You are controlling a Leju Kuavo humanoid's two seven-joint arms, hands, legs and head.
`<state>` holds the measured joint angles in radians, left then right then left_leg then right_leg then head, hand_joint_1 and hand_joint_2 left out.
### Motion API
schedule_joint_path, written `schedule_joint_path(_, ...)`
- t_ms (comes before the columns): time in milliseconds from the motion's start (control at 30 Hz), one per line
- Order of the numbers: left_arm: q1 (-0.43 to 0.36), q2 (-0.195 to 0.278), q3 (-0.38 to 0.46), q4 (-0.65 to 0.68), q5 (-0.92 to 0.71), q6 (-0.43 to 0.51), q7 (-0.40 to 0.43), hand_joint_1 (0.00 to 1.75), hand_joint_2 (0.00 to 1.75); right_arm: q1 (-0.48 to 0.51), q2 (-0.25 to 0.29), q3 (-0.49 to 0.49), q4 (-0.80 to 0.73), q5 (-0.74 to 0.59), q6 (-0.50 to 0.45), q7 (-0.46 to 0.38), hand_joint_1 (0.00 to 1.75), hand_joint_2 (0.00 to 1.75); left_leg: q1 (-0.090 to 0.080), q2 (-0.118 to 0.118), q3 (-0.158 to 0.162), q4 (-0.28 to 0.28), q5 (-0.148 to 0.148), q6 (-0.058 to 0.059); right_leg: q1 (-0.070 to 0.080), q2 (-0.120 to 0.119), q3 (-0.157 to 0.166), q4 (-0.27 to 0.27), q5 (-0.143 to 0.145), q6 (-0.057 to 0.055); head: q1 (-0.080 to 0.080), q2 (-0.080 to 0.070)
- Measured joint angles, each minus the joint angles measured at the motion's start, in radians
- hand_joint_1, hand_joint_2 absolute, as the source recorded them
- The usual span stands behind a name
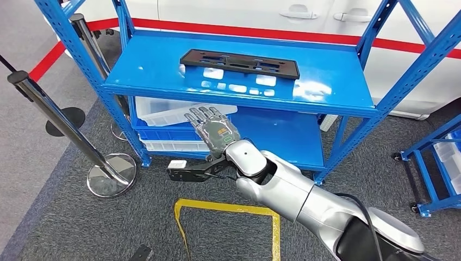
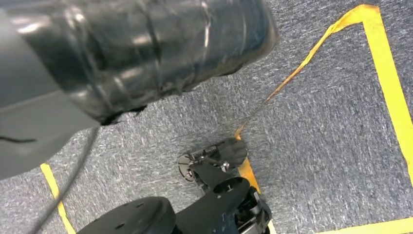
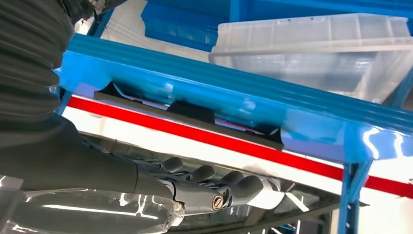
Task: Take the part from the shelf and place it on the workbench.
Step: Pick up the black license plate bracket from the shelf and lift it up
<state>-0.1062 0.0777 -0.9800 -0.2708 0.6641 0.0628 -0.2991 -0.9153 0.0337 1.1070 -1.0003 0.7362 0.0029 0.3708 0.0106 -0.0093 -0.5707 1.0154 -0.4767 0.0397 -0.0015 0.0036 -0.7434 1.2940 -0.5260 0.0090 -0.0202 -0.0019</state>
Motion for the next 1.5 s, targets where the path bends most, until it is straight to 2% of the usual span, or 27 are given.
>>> schedule_joint_path(67,0.002,-0.002,0.0,0.0,0.0,-0.001,0.0,0.0,0.0,0.0,0.0,0.0,0.003,0.0,0.001,0.002,0.0,1.75,0.0,-0.002,0.026,-0.001,-0.02,-0.004,0.002,0.001,0.03,-0.12,0.098,-0.009,0.0,0.0)
schedule_joint_path(133,-0.002,-0.004,-0.001,0.0,0.0,-0.001,0.0,0.0,0.0,-0.003,0.0,0.0,0.005,0.0,0.004,0.003,0.0,1.75,0.0,-0.004,0.038,-0.002,-0.036,-0.012,0.01,0.001,0.058,-0.225,0.148,-0.019,-0.002,0.0)
schedule_joint_path(233,-0.004,-0.005,-0.001,0.0,0.0,-0.001,-0.001,0.0,0.0,-0.005,0.0,0.0,0.007,0.0,0.008,0.005,0.0,1.75,0.0,-0.004,0.044,0.0,-0.043,-0.028,0.012,0.001,0.08,-0.273,0.141,-0.033,-0.002,0.0)
schedule_joint_path(300,-0.003,-0.005,-0.001,0.001,0.0,-0.001,-0.001,0.0,0.0,-0.009,0.001,-0.001,0.008,0.001,0.009,0.008,0.0,1.75,0.001,0.0,0.034,0.04,-0.059,-0.037,0.008,0.002,0.105,-0.284,0.131,-0.043,-0.003,0.0)
schedule_joint_path(333,-0.004,-0.005,-0.002,0.001,0.0,-0.001,-0.001,0.0,0.0,-0.011,0.001,-0.001,0.009,0.002,0.008,0.011,0.0,1.75,0.002,0.002,0.009,0.09,-0.075,-0.041,0.005,0.002,0.118,-0.287,0.125,-0.047,-0.004,0.0)
schedule_joint_path(400,-0.005,-0.006,-0.003,0.0,0.0,-0.002,-0.001,0.0,0.0,-0.011,0.002,-0.001,0.01,0.014,0.007,0.023,0.0,1.75,0.004,0.003,-0.071,0.217,-0.112,-0.049,0.005,0.002,0.137,-0.288,0.109,-0.051,-0.006,0.0)
schedule_joint_path(433,-0.004,-0.007,-0.003,0.001,0.0,-0.002,-0.001,0.0,0.0,-0.009,0.002,-0.001,0.012,0.024,0.006,0.031,0.0,1.75,0.005,0.003,-0.109,0.259,-0.121,-0.053,0.005,0.002,0.147,-0.288,0.1,-0.05,-0.006,0.0)
schedule_joint_path(467,-0.003,-0.007,-0.004,0.001,0.0,-0.002,-0.001,0.0,0.0,-0.008,0.002,-0.001,0.013,0.036,0.005,0.039,0.0,1.75,0.006,0.003,-0.133,0.269,-0.115,-0.055,0.004,0.003,0.159,-0.287,0.091,-0.05,-0.006,0.0)
schedule_joint_path(500,0.0,-0.007,-0.004,0.001,0.0,-0.002,-0.001,0.0,0.0,-0.008,0.001,-0.001,0.015,0.048,0.004,0.048,0.0,1.75,0.006,0.003,-0.139,0.241,-0.086,-0.055,0.004,0.005,0.173,-0.287,0.08,-0.048,-0.006,0.0)
schedule_joint_path(567,0.003,-0.006,-0.004,0.001,0.001,-0.001,-0.001,0.0,0.0,-0.009,0.0,-0.001,0.018,0.066,0.003,0.059,0.0,1.75,0.005,0.004,-0.119,0.117,0.018,-0.049,0.004,0.007,0.204,-0.285,0.057,-0.042,-0.006,0.0)
schedule_joint_path(600,0.002,-0.005,-0.004,0.001,0.001,-0.001,0.0,0.0,0.0,-0.01,-0.001,-0.001,0.019,0.071,0.002,0.062,0.0,1.75,0.002,0.006,-0.105,0.059,0.052,-0.045,0.005,0.008,0.213,-0.283,0.045,-0.036,-0.007,0.0)
schedule_joint_path(633,0.001,-0.005,-0.005,0.002,0.002,-0.001,0.0,0.0,0.0,-0.01,-0.001,-0.001,0.02,0.073,0.001,0.063,0.0,1.75,0.0,0.006,-0.097,0.025,0.074,-0.039,0.006,0.008,0.218,-0.281,0.036,-0.03,-0.007,0.0)
schedule_joint_path(667,0.001,-0.005,-0.006,0.002,0.002,-0.001,0.0,0.0,0.0,-0.01,-0.002,-0.001,0.021,0.074,0.0,0.063,0.0,1.75,-0.002,0.007,-0.094,0.009,0.074,-0.033,0.008,0.009,0.22,-0.278,0.03,-0.024,-0.007,0.0)
schedule_joint_path(733,0.002,-0.005,-0.008,0.002,0.002,-0.001,0.0,0.0,0.0,-0.012,-0.002,-0.001,0.022,0.077,-0.001,0.066,0.0,1.75,-0.001,0.006,-0.084,0.006,0.067,-0.02,0.009,0.008,0.224,-0.275,0.017,-0.013,-0.006,0.0)
schedule_joint_path(800,0.003,-0.006,-0.008,0.002,0.002,-0.001,0.0,0.0,0.0,-0.014,-0.004,-0.001,0.023,0.087,-0.001,0.07,0.0,1.75,0.001,0.005,-0.067,0.002,0.058,-0.01,0.007,0.007,0.205,-0.228,0.001,-0.006,-0.004,0.0)
schedule_joint_path(933,0.0,-0.005,-0.009,0.002,0.003,-0.001,0.0,0.0,0.0,-0.008,-0.012,-0.001,0.024,0.118,0.01,0.078,0.0,1.75,-0.001,0.004,-0.032,0.001,0.027,0.0,0.002,0.006,0.051,0.005,-0.071,0.003,-0.002,0.0)
schedule_joint_path(967,0.001,-0.005,-0.009,0.002,0.004,-0.001,0.0,0.0,0.0,-0.006,-0.014,-0.001,0.025,0.124,0.013,0.08,0.0,1.75,-0.001,0.002,-0.02,0.001,0.017,0.0,0.002,0.006,0.028,0.014,-0.067,0.003,-0.002,0.0)
schedule_joint_path(1000,0.001,-0.005,-0.009,0.002,0.004,-0.001,0.0,0.0,0.0,-0.004,-0.016,-0.001,0.025,0.127,0.015,0.08,0.0,1.75,-0.002,0.001,-0.006,0.002,0.006,0.0,0.002,0.006,0.022,-0.012,-0.041,0.001,-0.002,0.0)
schedule_joint_path(1067,0.001,-0.006,-0.009,0.002,0.005,-0.001,0.0,0.0,0.0,-0.004,-0.02,-0.001,0.027,0.129,0.016,0.081,0.0,1.75,-0.002,-0.001,0.026,0.004,-0.018,-0.003,0.004,0.007,0.045,-0.135,0.062,-0.009,-0.002,0.0)
schedule_joint_path(1133,-0.002,-0.008,-0.011,0.002,0.005,-0.002,0.0,0.0,0.0,-0.005,-0.023,-0.001,0.027,0.13,0.017,0.081,0.0,1.75,-0.003,-0.005,0.041,0.004,-0.037,-0.013,0.012,0.006,0.068,-0.231,0.124,-0.02,-0.003,0.0)
schedule_joint_path(1200,-0.005,-0.009,-0.011,0.002,0.004,-0.002,0.001,0.0,0.0,-0.007,-0.025,-0.001,0.027,0.131,0.018,0.081,0.0,1.75,-0.002,-0.006,0.048,0.003,-0.046,-0.026,0.018,0.007,0.08,-0.257,0.12,-0.032,-0.003,0.0)
schedule_joint_path(1267,-0.005,-0.01,-0.012,0.002,0.004,-0.002,0.001,0.0,0.0,-0.009,-0.026,-0.002,0.026,0.133,0.017,0.083,0.0,1.75,0.0,-0.003,0.055,0.011,-0.057,-0.036,0.014,0.008,0.103,-0.27,0.115,-0.045,-0.003,0.0)
schedule_joint_path(1300,-0.005,-0.01,-0.012,0.002,0.004,-0.002,0.001,0.0,0.0,-0.01,-0.026,-0.002,0.026,0.134,0.017,0.083,0.0,1.75,0.001,-0.002,0.047,0.032,-0.067,-0.041,0.012,0.008,0.117,-0.276,0.112,-0.051,-0.004,0.0)
schedule_joint_path(1333,-0.006,-0.01,-0.013,0.002,0.004,-0.002,0.0,0.0,0.0,-0.012,-0.026,-0.002,0.026,0.136,0.017,0.084,0.0,1.75,0.002,0.0,0.022,0.077,-0.084,-0.045,0.01,0.008,0.13,-0.28,0.107,-0.056,-0.005,0.0)
schedule_joint_path(1433,-0.006,-0.011,-0.017,0.002,0.004,-0.002,0.0,0.0,0.0,-0.01,-0.026,-0.002,0.027,0.142,0.02,0.087,0.0,1.75,0.005,0.001,-0.095,0.24,-0.126,-0.055,0.012,0.009,0.157,-0.281,0.083,-0.061,-0.007,0.0)
schedule_joint_path(1467,-0.005,-0.011,-0.018,0.002,0.004,-0.002,0.0,0.0,0.0,-0.008,-0.026,-0.002,0.028,0.144,0.022,0.088,0.0,1.75,0.005,0.002,-0.12,0.252,-0.116,-0.055,0.012,0.01,0.169,-0.281,0.072,-0.06,-0.007,0.0)
schedule_joint_path(1500,-0.003,-0.011,-0.018,0.002,0.004,-0.002,0.0,0.0,0.0,-0.007,-0.026,-0.002,0.03,0.145,0.025,0.088,0.0,1.75,0.005,0.002,-0.13,0.229,-0.084,-0.054,0.013,0.011,0.184,-0.28,0.061,-0.059,-0.007,0.0)
